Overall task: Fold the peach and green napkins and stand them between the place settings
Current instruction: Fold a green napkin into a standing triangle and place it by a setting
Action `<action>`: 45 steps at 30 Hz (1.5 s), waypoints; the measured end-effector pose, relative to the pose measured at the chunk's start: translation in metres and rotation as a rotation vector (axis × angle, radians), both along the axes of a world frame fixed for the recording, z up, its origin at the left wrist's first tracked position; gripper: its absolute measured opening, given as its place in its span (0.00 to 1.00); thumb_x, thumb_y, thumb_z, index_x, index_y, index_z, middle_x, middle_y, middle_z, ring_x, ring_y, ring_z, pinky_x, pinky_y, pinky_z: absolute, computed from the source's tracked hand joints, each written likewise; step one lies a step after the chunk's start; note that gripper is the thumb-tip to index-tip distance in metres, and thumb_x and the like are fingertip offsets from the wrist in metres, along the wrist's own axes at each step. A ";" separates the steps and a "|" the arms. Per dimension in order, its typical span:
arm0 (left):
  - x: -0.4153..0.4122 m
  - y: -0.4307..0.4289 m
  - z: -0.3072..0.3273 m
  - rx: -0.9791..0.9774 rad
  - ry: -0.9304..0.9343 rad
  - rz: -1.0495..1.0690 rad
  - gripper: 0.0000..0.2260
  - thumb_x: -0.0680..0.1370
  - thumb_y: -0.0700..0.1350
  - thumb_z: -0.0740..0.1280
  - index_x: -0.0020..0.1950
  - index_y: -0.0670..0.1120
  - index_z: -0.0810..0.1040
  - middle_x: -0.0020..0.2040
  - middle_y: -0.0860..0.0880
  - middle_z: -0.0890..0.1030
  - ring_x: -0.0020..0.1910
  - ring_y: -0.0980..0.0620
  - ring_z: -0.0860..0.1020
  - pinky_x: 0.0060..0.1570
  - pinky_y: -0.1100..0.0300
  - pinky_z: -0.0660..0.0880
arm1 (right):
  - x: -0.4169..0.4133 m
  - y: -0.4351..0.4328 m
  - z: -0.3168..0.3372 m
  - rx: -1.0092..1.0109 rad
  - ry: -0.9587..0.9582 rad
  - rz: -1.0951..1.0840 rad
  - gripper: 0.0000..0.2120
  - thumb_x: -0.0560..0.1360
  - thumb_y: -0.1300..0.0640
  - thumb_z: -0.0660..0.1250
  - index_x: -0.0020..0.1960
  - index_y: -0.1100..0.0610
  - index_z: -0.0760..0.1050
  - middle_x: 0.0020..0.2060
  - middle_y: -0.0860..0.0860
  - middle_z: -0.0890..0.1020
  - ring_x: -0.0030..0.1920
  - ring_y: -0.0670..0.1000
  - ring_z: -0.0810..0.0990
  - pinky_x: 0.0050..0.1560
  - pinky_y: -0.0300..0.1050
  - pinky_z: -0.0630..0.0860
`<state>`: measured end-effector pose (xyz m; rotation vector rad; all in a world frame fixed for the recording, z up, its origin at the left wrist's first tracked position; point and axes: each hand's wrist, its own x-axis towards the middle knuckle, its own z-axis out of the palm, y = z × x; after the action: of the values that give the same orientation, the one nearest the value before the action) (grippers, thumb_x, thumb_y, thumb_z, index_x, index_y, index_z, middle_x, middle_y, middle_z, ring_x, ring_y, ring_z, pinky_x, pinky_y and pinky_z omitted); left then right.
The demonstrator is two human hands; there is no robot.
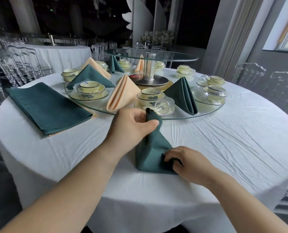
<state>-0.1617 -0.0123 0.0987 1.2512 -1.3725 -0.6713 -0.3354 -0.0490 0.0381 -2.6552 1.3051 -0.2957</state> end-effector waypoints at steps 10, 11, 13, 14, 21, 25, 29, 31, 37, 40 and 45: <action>-0.086 -0.002 -0.034 0.015 -0.672 0.044 0.07 0.75 0.50 0.64 0.46 0.49 0.79 0.46 0.49 0.82 0.47 0.46 0.78 0.43 0.59 0.71 | -0.066 0.012 -0.016 -0.148 -0.062 -0.499 0.09 0.77 0.50 0.57 0.55 0.47 0.72 0.38 0.40 0.68 0.56 0.48 0.72 0.44 0.39 0.52; -0.091 -0.003 -0.041 0.034 -0.747 0.033 0.08 0.76 0.49 0.63 0.49 0.49 0.79 0.48 0.49 0.82 0.49 0.46 0.77 0.43 0.59 0.69 | -0.068 0.013 -0.018 -0.136 -0.082 -0.517 0.08 0.77 0.50 0.57 0.53 0.47 0.73 0.35 0.40 0.68 0.55 0.48 0.72 0.43 0.39 0.52; -0.098 -0.003 -0.051 0.049 -0.901 0.031 0.09 0.77 0.48 0.60 0.52 0.49 0.78 0.52 0.49 0.80 0.52 0.44 0.76 0.42 0.59 0.65 | -0.067 0.014 -0.020 -0.135 -0.090 -0.513 0.05 0.77 0.51 0.57 0.49 0.46 0.71 0.32 0.40 0.66 0.51 0.49 0.72 0.42 0.41 0.52; -0.101 -0.003 -0.055 0.041 -0.962 0.028 0.10 0.77 0.48 0.59 0.54 0.49 0.77 0.54 0.49 0.79 0.53 0.44 0.76 0.41 0.59 0.63 | -0.067 0.015 -0.020 -0.138 -0.103 -0.503 0.03 0.77 0.52 0.57 0.47 0.45 0.68 0.31 0.39 0.66 0.48 0.49 0.71 0.43 0.41 0.52; -0.105 -0.004 -0.069 0.028 -1.052 -0.081 0.11 0.78 0.50 0.59 0.56 0.50 0.76 0.56 0.51 0.78 0.58 0.49 0.73 0.45 0.60 0.66 | -0.069 0.015 -0.020 -0.073 -0.195 -0.478 0.09 0.75 0.60 0.58 0.47 0.46 0.69 0.31 0.39 0.68 0.42 0.47 0.67 0.45 0.41 0.56; -0.093 0.002 -0.078 -0.063 -1.011 -0.217 0.29 0.70 0.63 0.45 0.55 0.51 0.78 0.54 0.54 0.79 0.56 0.53 0.73 0.49 0.60 0.69 | -0.075 0.009 -0.014 0.102 -0.300 -0.480 0.10 0.75 0.63 0.59 0.50 0.54 0.76 0.31 0.43 0.72 0.40 0.50 0.72 0.44 0.39 0.63; -0.079 0.005 -0.089 -0.171 -0.976 -0.287 0.22 0.70 0.47 0.50 0.49 0.47 0.82 0.47 0.53 0.82 0.46 0.53 0.80 0.43 0.63 0.78 | -0.070 0.000 0.003 -0.023 -0.516 -0.578 0.12 0.76 0.67 0.56 0.49 0.58 0.78 0.31 0.45 0.73 0.33 0.47 0.71 0.32 0.36 0.64; -0.076 0.004 -0.098 -0.157 -0.968 -0.359 0.28 0.71 0.47 0.45 0.63 0.44 0.76 0.61 0.50 0.77 0.60 0.52 0.74 0.61 0.61 0.70 | -0.055 0.003 0.012 -0.102 -0.604 -0.499 0.14 0.74 0.71 0.55 0.49 0.60 0.78 0.34 0.47 0.76 0.35 0.45 0.73 0.34 0.31 0.66; -0.070 0.004 -0.099 -0.128 -0.715 -0.463 0.30 0.71 0.48 0.42 0.66 0.42 0.71 0.65 0.46 0.73 0.63 0.56 0.66 0.63 0.72 0.56 | -0.026 0.011 -0.017 -0.043 -0.458 -0.375 0.16 0.77 0.66 0.53 0.60 0.59 0.73 0.58 0.51 0.77 0.60 0.51 0.73 0.52 0.34 0.63; -0.068 0.005 -0.099 -0.164 -0.685 -0.406 0.22 0.72 0.42 0.49 0.54 0.38 0.79 0.52 0.43 0.81 0.52 0.55 0.70 0.56 0.69 0.62 | -0.029 0.007 -0.029 -0.102 -0.254 -0.318 0.23 0.75 0.58 0.46 0.61 0.60 0.73 0.62 0.53 0.75 0.65 0.54 0.69 0.62 0.39 0.60; -0.066 -0.006 -0.089 -0.190 -0.998 -0.203 0.19 0.76 0.42 0.53 0.65 0.44 0.73 0.65 0.47 0.74 0.64 0.55 0.72 0.64 0.64 0.58 | -0.031 0.006 -0.031 -0.101 -0.084 -0.373 0.41 0.64 0.47 0.27 0.68 0.51 0.63 0.72 0.46 0.60 0.73 0.46 0.54 0.71 0.40 0.47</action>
<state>-0.2280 -0.0188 0.0101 1.3486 -2.3307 0.0138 -0.3660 -0.0427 0.0067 -2.4283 1.7955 -0.5273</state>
